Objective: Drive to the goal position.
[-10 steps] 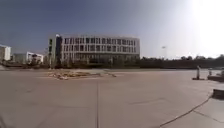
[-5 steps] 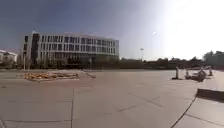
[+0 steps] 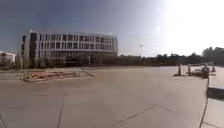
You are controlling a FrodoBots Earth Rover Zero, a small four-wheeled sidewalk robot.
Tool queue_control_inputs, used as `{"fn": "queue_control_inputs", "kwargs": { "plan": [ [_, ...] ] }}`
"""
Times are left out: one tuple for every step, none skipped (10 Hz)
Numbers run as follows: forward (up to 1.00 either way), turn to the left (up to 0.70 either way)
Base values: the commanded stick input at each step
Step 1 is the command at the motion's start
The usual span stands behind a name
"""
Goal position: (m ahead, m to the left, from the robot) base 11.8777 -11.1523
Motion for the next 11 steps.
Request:
{"fn": "queue_control_inputs", "kwargs": {
  "plan": [
    [0.70, 0.00],
    [0.70, 0.00],
    [0.70, 0.00],
    [0.70, 0.00],
    [0.70, 0.00],
    [0.70, 0.00],
    [0.70, 0.00],
    [0.70, 0.00],
    [0.70, 0.00],
    [0.70, 0.00],
    [0.70, 0.00]
  ]
}}
